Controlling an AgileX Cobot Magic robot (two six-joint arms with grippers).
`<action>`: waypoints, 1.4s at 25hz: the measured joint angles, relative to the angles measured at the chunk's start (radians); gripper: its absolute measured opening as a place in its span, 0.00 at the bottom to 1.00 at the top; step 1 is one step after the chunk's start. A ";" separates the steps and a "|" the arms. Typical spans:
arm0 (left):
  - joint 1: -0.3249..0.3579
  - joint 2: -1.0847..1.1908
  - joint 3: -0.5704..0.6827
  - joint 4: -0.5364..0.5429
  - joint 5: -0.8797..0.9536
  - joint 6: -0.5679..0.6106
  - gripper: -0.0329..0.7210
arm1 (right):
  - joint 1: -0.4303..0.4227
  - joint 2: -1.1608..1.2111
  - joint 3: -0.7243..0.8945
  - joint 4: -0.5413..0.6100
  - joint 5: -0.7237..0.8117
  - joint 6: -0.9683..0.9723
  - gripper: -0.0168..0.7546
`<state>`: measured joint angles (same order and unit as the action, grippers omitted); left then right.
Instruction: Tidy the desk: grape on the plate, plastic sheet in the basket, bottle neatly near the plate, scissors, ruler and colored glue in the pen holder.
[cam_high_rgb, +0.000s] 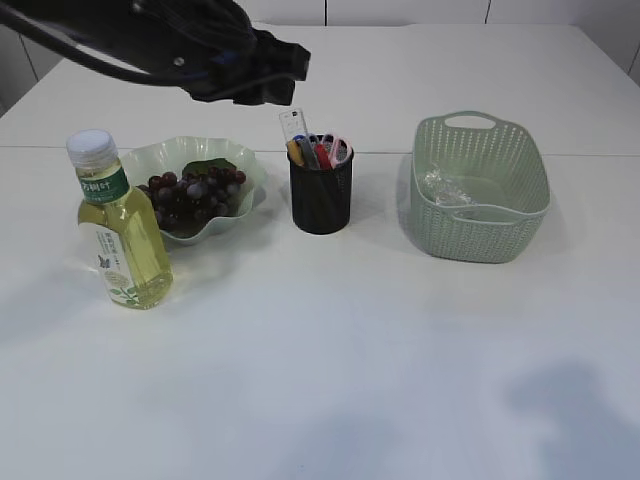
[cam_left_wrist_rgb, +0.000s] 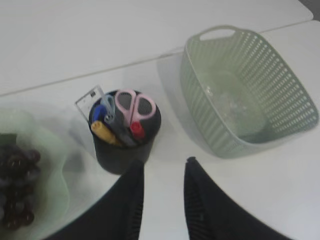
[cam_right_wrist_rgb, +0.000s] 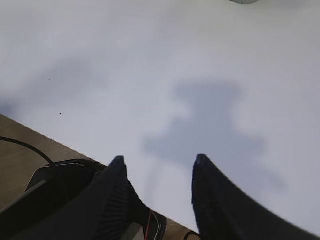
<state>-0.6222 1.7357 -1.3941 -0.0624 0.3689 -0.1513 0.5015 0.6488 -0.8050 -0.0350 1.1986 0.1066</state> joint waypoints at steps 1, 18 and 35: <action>-0.006 -0.039 0.000 -0.007 0.063 0.000 0.32 | 0.000 0.000 0.000 0.000 0.000 0.007 0.47; -0.197 -0.563 0.000 -0.043 0.713 0.000 0.58 | 0.000 0.000 0.000 0.006 0.053 0.126 0.64; -0.210 -1.030 0.189 0.010 0.748 0.051 0.49 | 0.000 -0.027 0.000 -0.036 0.052 0.096 0.64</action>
<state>-0.8323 0.7053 -1.2048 -0.0522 1.1172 -0.0998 0.5015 0.6215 -0.8050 -0.0705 1.2510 0.2027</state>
